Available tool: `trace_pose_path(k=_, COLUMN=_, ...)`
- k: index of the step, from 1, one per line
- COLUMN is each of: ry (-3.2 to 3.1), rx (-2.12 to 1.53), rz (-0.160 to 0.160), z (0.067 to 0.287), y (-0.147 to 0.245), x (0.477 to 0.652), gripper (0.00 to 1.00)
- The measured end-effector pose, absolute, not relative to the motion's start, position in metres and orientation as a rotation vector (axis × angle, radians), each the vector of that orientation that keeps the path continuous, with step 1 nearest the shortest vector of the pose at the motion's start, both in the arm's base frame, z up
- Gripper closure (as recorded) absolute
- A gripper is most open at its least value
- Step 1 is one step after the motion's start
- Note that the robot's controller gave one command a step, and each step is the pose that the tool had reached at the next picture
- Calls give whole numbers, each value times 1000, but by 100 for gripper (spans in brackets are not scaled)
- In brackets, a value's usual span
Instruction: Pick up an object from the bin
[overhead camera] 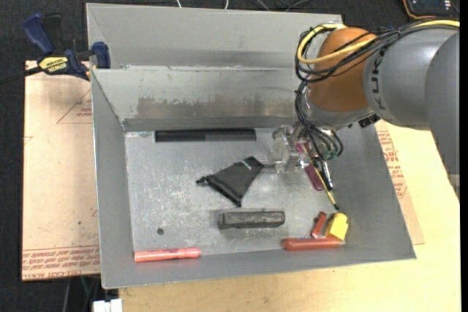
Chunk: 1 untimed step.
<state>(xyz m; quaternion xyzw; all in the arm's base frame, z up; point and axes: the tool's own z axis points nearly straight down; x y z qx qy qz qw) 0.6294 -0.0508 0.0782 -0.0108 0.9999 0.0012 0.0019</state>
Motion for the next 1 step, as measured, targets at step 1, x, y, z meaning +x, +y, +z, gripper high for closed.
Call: trace_pose_path(k=1, ry=3142, rx=-35, rz=5, z=96, y=-50, x=628, gripper=100)
